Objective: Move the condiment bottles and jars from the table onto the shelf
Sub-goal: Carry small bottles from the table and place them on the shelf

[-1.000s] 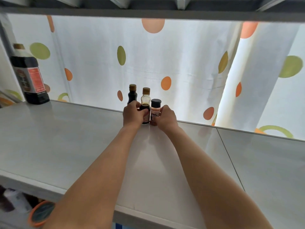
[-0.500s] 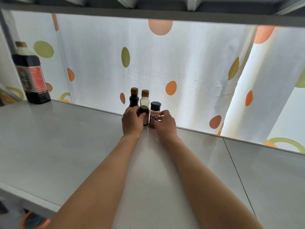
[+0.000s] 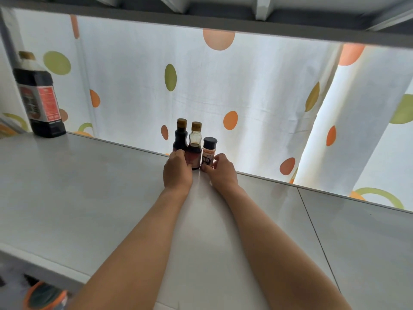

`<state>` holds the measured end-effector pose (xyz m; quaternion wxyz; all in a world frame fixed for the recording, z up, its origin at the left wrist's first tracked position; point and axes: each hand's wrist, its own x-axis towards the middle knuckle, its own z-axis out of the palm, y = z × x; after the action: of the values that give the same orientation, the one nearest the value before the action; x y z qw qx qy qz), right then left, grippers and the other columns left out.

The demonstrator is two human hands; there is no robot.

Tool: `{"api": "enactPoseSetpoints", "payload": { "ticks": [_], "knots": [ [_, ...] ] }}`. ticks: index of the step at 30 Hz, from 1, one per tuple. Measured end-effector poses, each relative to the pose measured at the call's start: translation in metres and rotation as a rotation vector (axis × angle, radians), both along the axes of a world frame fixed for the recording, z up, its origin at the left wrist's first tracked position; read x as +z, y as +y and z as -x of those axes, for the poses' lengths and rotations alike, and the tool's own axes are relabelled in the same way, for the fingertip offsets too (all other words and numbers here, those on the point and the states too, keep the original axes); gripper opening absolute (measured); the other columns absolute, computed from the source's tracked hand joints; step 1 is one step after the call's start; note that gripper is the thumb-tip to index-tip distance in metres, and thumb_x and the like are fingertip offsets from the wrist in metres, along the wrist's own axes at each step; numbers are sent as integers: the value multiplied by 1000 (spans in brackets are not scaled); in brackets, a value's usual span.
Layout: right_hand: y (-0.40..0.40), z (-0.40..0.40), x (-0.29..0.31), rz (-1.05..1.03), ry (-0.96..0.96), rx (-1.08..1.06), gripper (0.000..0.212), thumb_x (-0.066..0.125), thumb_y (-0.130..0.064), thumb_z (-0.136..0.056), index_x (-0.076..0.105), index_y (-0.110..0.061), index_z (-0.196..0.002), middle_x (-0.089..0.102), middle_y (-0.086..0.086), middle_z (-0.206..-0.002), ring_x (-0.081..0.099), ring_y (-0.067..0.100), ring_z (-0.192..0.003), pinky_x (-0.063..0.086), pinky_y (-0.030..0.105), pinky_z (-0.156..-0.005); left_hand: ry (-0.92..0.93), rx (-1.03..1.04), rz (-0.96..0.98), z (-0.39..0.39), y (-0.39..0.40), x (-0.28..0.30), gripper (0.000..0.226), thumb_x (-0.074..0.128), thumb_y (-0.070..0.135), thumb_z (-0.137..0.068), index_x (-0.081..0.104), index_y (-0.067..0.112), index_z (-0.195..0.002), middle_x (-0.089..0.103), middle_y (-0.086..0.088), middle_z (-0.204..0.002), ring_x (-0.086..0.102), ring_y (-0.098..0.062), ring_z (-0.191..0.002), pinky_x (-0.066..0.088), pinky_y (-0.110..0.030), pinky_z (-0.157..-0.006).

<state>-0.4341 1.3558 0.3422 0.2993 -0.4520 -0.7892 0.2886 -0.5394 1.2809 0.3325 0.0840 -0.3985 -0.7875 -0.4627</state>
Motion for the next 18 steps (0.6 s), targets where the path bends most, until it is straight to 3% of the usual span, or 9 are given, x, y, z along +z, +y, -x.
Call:
{"api": "enactPoseSetpoints", "payload": {
  "ticks": [4, 7, 10, 13, 18],
  "knots": [
    [-16, -5, 2, -185, -198, -24, 34, 58, -22, -90, 46, -6, -118, 63, 15, -114, 57, 34, -109, 45, 38, -80, 7, -1, 141, -1, -8, -3, 16, 54, 5, -88, 61, 3, -102, 64, -19, -107, 58, -36, -99, 48, -40, -82],
    [-32, -13, 2, -308, -394, -28, 29, 49, -17, -93, 50, -6, -120, 61, 15, -119, 54, 34, -114, 43, 37, -82, 90, -25, 289, -5, -8, -4, 27, 46, 5, -91, 62, 7, -113, 61, -16, -116, 53, -34, -110, 44, -38, -88],
    [-43, -27, -1, -308, -464, -25, 26, 44, -21, -95, 56, -7, -114, 63, 17, -119, 56, 35, -112, 44, 38, -85, 181, -42, 428, -7, -2, -4, 32, 42, 8, -95, 58, 10, -122, 55, -13, -123, 50, -33, -117, 40, -38, -94],
    [-55, -46, -2, -305, -548, 18, 25, 39, -24, -98, 56, -6, -103, 62, 18, -115, 56, 36, -109, 41, 38, -87, 163, -93, 469, -4, -2, -4, 27, 46, 22, -97, 60, 13, -118, 56, -12, -121, 52, -32, -115, 40, -39, -94],
    [-80, -86, 3, -245, -678, 147, 38, 32, -34, -103, 57, -8, -117, 57, 13, -127, 51, 31, -122, 40, 39, -101, 148, -220, 560, -24, -28, -2, 30, 42, 28, -98, 61, 11, -113, 60, -14, -122, 56, -33, -111, 43, -37, -91]
  ]
}}
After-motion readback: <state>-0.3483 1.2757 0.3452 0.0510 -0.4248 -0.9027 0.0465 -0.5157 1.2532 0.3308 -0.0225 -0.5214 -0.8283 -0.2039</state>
